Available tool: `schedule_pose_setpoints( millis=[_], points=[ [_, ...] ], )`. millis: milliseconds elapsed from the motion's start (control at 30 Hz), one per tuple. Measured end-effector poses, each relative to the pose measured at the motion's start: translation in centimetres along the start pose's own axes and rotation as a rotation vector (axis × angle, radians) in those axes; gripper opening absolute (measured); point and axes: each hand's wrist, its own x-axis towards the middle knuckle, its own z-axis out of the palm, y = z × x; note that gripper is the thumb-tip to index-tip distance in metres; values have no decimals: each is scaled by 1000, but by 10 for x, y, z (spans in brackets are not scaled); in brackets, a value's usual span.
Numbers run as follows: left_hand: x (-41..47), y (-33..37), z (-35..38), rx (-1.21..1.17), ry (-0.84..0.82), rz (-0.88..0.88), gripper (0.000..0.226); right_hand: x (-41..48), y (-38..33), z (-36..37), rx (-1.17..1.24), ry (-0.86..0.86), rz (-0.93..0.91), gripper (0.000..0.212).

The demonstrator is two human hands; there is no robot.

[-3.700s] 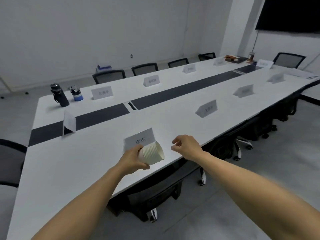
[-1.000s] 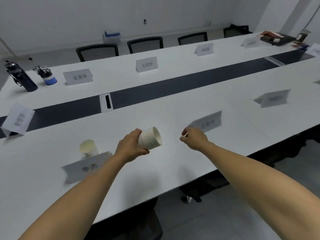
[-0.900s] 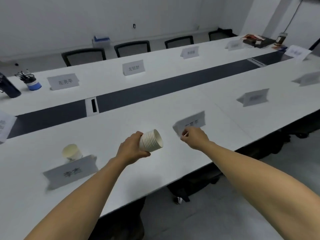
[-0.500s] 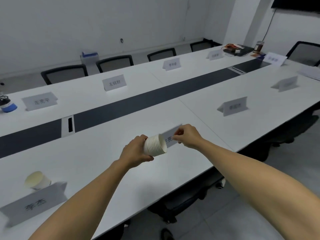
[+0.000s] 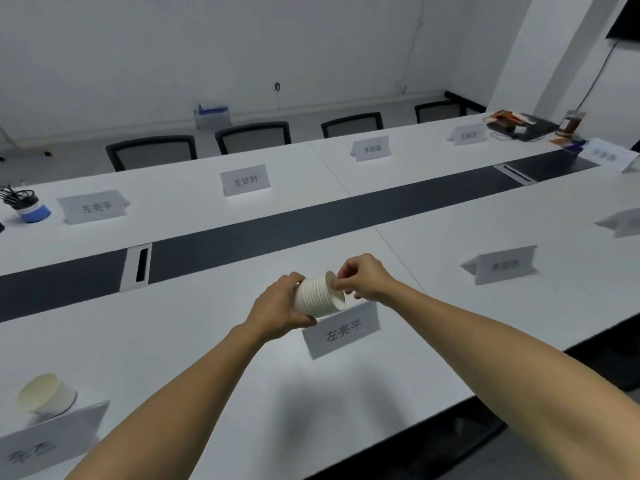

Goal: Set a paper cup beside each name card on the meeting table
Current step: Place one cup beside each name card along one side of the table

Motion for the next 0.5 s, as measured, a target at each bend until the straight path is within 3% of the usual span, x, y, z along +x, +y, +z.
schedule_pose_setpoints(
  millis=[233, 367, 500],
  points=[
    [19, -19, -5, -46, 76, -185, 69, 64, -12, 9, -1, -213, -131, 14],
    [28, -29, -12, -74, 99, -301, 68, 93, -17, 10, -14, -255, -199, 11],
    [25, -45, 0, -77, 103, -465, 67, 135, -6, 5, 47, -239, -123, 11]
  ],
)
